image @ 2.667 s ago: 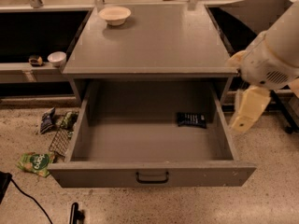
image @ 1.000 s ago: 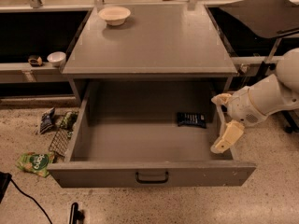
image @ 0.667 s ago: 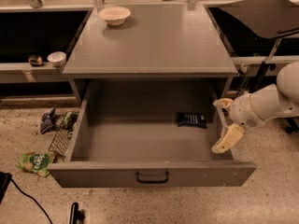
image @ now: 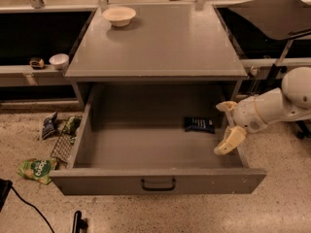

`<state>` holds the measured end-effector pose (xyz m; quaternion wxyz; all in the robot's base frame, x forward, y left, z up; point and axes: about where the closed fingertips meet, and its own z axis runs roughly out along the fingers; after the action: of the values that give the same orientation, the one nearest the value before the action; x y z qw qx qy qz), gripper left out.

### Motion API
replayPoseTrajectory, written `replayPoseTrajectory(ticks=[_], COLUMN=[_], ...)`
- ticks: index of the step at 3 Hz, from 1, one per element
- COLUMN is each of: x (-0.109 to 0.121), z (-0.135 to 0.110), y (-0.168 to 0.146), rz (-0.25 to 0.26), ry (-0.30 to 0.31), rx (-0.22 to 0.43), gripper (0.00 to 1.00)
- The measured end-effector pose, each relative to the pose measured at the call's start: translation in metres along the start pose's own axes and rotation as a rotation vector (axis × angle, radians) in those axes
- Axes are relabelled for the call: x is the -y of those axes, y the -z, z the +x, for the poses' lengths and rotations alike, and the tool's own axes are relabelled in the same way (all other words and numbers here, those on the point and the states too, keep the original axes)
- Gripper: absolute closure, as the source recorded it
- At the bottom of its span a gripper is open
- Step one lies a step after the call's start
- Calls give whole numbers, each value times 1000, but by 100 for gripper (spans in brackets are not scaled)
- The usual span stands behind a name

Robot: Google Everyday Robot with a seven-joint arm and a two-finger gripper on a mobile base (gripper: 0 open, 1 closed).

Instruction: Pick rxbar blueberry from top drawer and place on counter

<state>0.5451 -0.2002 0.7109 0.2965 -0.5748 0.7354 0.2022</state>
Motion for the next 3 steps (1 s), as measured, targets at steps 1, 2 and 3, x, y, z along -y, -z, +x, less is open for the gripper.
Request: replayPoseTrajectory(ticks=[1,2,3], x=[18,30,39], z=[-3,-5,3], y=[-22,-46,-73], rz=[-15,-28,-49], ry=[-21,-43,-84], rx=[54,63,41], gripper=[0,0,0])
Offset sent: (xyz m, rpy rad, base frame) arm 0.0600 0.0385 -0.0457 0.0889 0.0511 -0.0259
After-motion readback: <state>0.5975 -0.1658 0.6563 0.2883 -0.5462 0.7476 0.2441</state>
